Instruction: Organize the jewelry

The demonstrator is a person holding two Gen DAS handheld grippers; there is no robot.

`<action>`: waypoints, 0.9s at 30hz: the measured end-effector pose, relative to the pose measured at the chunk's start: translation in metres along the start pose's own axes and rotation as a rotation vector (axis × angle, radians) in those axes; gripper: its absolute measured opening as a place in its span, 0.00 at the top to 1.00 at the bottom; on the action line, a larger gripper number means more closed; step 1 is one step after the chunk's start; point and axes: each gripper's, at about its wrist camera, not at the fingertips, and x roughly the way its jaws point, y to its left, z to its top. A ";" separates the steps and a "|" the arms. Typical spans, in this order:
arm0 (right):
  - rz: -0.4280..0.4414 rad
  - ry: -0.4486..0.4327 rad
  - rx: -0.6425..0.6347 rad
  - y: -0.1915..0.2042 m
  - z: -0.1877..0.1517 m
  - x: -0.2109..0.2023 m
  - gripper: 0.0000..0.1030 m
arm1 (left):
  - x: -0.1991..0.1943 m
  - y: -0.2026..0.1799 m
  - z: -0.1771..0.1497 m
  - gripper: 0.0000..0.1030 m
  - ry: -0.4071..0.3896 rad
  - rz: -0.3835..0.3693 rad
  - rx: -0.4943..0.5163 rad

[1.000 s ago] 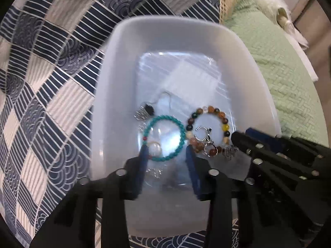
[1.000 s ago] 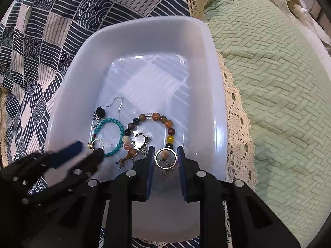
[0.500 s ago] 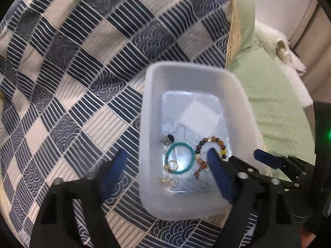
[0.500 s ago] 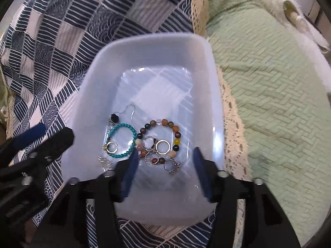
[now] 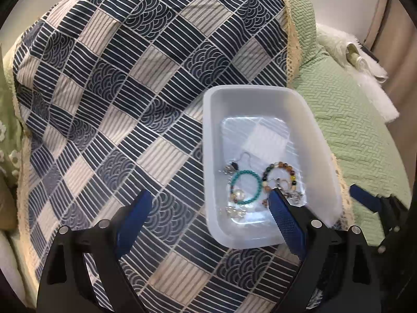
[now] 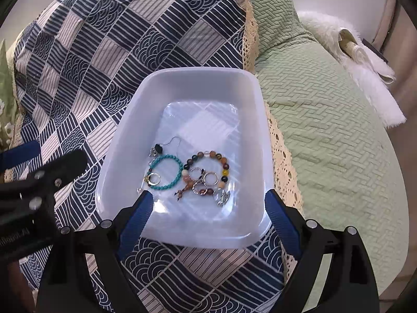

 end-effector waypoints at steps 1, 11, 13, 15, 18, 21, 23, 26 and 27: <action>-0.002 -0.001 0.007 0.000 -0.004 -0.001 0.16 | -0.001 -0.001 -0.001 0.16 0.001 -0.002 -0.002; 0.037 0.012 0.032 -0.008 -0.018 0.019 0.16 | 0.013 0.004 -0.003 0.16 0.024 0.021 0.001; 0.052 0.022 0.040 -0.009 -0.016 0.023 0.16 | 0.020 0.002 -0.003 0.16 0.035 0.060 0.014; 0.061 0.022 0.040 -0.009 -0.014 0.025 0.16 | 0.023 0.002 -0.004 0.16 0.032 0.066 0.021; 0.060 0.019 0.031 -0.006 -0.014 0.025 0.16 | 0.027 0.000 -0.004 0.16 0.034 0.073 0.030; 0.062 0.023 0.030 -0.005 -0.014 0.026 0.16 | 0.029 -0.003 -0.006 0.16 0.039 0.072 0.034; 0.057 0.023 0.032 -0.005 -0.014 0.026 0.16 | 0.030 -0.005 -0.007 0.16 0.042 0.066 0.037; 0.054 0.021 0.029 -0.005 -0.015 0.025 0.16 | 0.029 -0.007 -0.008 0.16 0.040 0.061 0.038; 0.052 0.019 0.029 -0.005 -0.015 0.024 0.16 | 0.030 -0.008 -0.008 0.16 0.041 0.061 0.041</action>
